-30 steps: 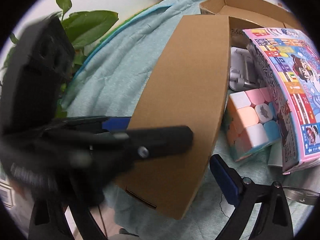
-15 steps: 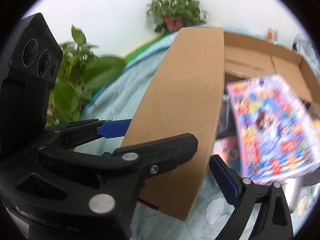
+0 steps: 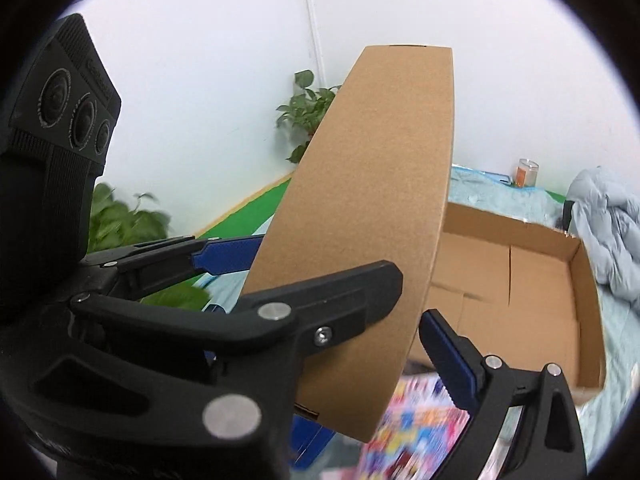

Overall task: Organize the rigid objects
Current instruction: 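Lower the cardboard panel into the open box and open the left gripper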

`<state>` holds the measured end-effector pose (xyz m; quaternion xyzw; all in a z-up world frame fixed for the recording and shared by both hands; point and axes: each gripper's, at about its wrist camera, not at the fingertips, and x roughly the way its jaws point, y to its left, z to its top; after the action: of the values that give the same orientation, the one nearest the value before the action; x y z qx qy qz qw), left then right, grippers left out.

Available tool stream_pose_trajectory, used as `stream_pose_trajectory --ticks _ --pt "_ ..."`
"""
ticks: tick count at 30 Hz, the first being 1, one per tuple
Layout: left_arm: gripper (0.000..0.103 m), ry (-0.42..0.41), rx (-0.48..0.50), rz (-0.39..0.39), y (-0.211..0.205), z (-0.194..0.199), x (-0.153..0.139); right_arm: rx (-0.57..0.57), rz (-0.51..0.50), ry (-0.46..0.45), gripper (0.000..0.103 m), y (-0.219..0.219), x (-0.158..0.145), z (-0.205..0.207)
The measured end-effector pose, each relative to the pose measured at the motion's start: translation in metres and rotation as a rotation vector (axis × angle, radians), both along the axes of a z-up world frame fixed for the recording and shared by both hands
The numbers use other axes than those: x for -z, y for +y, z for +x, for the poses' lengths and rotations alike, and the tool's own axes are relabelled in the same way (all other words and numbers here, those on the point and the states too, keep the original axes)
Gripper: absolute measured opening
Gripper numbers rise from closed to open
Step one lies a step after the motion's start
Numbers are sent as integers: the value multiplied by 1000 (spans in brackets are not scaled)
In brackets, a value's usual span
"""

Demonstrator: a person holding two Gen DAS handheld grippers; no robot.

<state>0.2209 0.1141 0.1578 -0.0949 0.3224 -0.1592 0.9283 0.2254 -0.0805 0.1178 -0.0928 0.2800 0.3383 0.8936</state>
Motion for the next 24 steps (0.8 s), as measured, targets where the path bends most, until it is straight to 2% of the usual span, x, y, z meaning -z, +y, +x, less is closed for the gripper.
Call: stream_pose_trajectory --ticks 3,6,12,17,20,21,24 --pt "70 44 2 9 8 49 1 3 -14 49 97 10 -1 36" --pt "70 96 13 1 14 96 16 10 -49 111 97 19 10 71" --pt "69 255 -6 19 22 168 84 17 -71 281 97 27 53 129" --pt "68 413 -34 40 29 195 158 9 -78 449 97 32 109 171" --pt "58 474 -55 33 33 201 183 -1 -120 534 97 38 137 184" --pt "52 494 -66 41 34 201 189 -4 -146 545 97 40 142 186" --pt "51 469 -63 43 36 196 192 -55 -176 576 97 38 142 178"
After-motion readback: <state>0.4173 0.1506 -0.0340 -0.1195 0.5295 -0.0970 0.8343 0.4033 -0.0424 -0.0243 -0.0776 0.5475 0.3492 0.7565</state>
